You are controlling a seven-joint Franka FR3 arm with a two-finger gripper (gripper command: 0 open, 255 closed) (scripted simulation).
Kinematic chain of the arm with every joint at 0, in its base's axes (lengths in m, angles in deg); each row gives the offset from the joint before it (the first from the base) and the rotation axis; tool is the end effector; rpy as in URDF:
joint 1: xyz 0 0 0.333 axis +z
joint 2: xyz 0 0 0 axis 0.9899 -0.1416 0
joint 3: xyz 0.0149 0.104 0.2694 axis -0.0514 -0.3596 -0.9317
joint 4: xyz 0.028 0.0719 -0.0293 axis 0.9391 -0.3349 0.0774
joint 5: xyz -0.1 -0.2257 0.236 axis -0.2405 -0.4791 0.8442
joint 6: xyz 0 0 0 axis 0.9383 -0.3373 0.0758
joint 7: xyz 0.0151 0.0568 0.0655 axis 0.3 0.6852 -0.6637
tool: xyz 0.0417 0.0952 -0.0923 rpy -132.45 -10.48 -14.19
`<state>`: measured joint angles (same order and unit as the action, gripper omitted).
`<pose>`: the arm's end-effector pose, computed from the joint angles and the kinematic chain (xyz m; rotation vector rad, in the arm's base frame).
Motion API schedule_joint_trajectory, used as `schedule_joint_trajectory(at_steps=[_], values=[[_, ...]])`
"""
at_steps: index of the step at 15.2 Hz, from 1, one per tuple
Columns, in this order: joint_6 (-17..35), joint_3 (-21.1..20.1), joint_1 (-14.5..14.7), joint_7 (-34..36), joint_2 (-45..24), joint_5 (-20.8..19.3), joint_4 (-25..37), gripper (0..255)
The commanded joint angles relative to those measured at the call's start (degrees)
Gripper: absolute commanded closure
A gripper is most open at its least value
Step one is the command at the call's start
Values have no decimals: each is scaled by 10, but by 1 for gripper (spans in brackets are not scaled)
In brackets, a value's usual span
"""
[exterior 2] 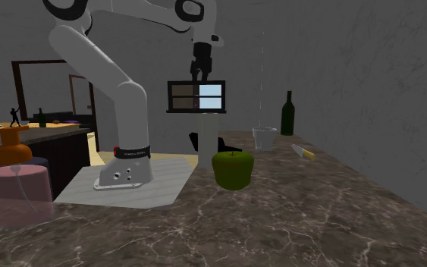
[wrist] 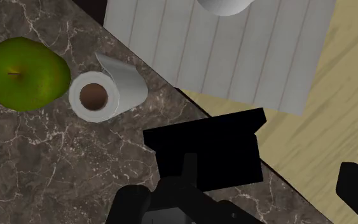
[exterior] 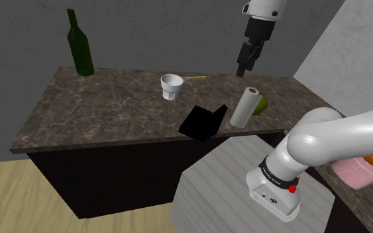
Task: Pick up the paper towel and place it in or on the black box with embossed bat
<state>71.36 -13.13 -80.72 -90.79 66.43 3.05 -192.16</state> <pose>0.2609 0.0168 0.5065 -3.0761 -0.2881 0.1729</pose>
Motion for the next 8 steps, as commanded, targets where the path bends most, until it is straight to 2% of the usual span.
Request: schedule_joint_trajectory(at_steps=[1,8], values=[[0,0,0,0,0,0,0,0],[72,84,-27,-113,-14,-69,-61,0]])
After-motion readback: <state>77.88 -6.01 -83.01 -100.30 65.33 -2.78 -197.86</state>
